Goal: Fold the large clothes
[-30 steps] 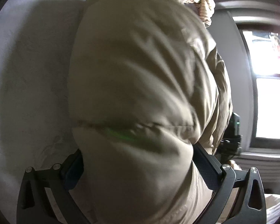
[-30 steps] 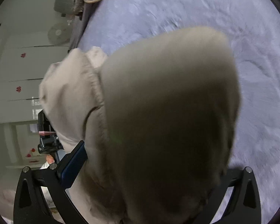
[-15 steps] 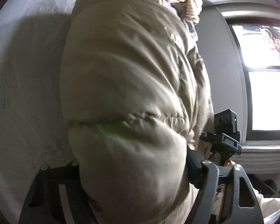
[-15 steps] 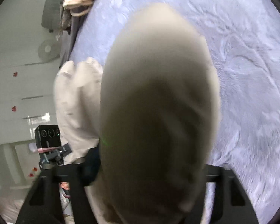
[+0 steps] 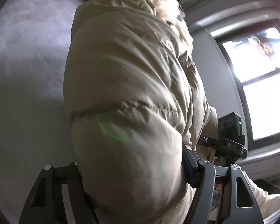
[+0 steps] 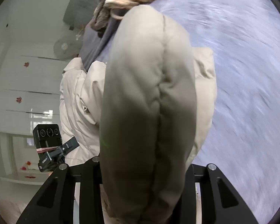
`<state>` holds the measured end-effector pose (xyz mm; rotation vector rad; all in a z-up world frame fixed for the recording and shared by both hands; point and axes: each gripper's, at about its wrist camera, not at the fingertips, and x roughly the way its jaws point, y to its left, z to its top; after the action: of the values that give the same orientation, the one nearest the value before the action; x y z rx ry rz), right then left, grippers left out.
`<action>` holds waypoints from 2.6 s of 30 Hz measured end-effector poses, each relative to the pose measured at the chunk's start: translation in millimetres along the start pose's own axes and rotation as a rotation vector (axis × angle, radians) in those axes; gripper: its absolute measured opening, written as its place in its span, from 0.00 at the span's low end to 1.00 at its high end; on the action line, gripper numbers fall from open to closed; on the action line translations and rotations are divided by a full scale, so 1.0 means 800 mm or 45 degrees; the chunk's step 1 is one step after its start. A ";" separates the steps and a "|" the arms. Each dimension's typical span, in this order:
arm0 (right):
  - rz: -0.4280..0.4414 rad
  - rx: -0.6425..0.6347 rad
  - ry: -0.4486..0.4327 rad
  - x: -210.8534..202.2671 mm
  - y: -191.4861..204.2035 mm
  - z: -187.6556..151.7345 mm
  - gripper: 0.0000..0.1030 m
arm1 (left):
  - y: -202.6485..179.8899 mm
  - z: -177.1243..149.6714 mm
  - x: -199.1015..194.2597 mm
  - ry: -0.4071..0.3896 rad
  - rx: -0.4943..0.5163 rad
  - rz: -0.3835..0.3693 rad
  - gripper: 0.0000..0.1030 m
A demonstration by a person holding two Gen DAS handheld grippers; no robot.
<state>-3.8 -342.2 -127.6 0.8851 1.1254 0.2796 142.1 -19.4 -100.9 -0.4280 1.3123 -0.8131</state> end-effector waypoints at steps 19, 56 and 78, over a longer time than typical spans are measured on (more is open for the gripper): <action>-0.036 0.049 0.006 0.162 -0.014 0.108 0.60 | 0.114 0.076 0.056 -0.102 -0.056 0.260 0.89; -0.629 -0.225 0.010 0.090 0.049 -0.049 0.18 | 0.039 -0.100 -0.051 -0.127 0.028 0.749 0.89; -0.680 -0.101 -0.065 0.063 0.127 -0.165 0.18 | -0.002 -0.170 -0.127 -0.065 0.170 0.733 0.89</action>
<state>-73.8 -184.3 -105.9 0.4924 1.2487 -0.1376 7.2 75.5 -62.7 0.0426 1.2358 -0.3972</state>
